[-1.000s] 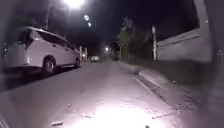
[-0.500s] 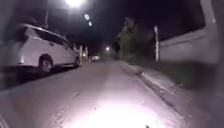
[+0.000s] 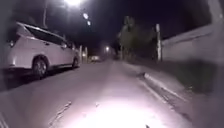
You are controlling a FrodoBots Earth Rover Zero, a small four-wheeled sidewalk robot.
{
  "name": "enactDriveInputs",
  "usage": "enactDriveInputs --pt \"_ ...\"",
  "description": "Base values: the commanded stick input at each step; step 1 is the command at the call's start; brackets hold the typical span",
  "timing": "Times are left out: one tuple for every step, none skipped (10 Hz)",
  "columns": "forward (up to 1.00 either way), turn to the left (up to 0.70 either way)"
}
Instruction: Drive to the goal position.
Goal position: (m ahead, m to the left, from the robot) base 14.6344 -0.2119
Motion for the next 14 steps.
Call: enactDriveInputs --pt "0.7 0.0" --pt "0.7 0.0" --pt "0.7 0.0" --pt "0.7 0.0" --pt "0.7 0.0" --pt "0.7 0.0" --pt "0.7 0.0" --pt "0.7 0.0" --pt "0.7 0.0" --pt "0.7 0.0" --pt "0.7 0.0" --pt "0.7 0.0" --pt "0.7 0.0" --pt "0.7 0.0"
